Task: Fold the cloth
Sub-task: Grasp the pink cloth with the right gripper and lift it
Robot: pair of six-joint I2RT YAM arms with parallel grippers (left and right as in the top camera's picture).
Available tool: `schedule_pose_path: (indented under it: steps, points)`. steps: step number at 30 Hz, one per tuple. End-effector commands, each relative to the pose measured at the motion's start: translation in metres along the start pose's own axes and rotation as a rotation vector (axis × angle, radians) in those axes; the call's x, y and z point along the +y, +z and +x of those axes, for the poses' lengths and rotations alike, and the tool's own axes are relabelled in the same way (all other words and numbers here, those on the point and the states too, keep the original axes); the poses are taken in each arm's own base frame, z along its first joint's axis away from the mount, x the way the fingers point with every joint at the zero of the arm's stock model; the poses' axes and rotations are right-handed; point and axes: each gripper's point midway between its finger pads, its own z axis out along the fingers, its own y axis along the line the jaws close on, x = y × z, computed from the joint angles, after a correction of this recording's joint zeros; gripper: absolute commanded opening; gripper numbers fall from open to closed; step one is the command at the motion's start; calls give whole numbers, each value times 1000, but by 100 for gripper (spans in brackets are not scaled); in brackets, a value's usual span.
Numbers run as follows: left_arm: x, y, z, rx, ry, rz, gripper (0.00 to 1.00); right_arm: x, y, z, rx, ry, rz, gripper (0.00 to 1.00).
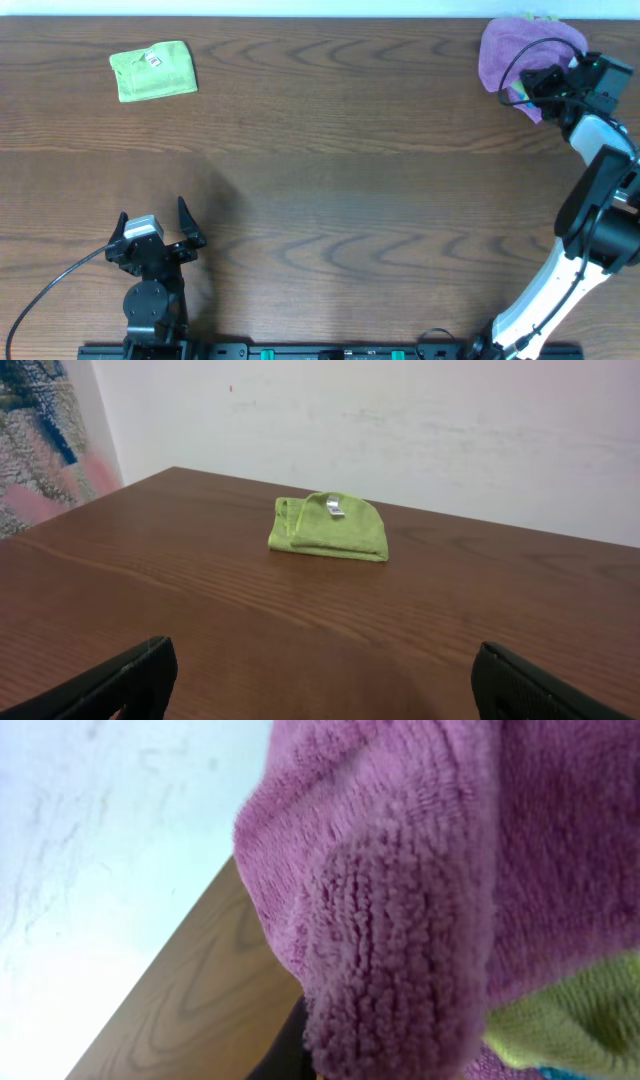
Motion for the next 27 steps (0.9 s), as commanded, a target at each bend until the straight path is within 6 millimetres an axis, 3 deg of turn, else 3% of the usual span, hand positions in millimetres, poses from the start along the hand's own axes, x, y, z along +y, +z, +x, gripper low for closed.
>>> schedule_pose_path:
  steps: [1, 4, 9, 14, 19, 23, 27]
  points:
    - [4, 2, 19, 40, 27, -19, 95, 9, 2, -5, -3, -17, -22, 2]
    - [4, 2, 19, 40, 27, -19, 95, 21, 1, -5, 18, -16, -69, 1]
    - [4, 2, 19, 40, 27, -19, 95, 59, -1, 4, 92, -44, -200, 2]
    - [4, 2, 19, 40, 27, -19, 95, 93, -1, 24, 163, -55, -227, 2]
    - [4, 2, 19, 40, 27, -19, 95, 143, -7, 51, 216, -141, -269, 2]
    - [4, 2, 19, 40, 27, -19, 95, 193, -27, 58, 207, -231, -332, 2]
    - [4, 2, 19, 40, 27, -19, 95, 236, -61, 56, 172, -316, -390, 2]
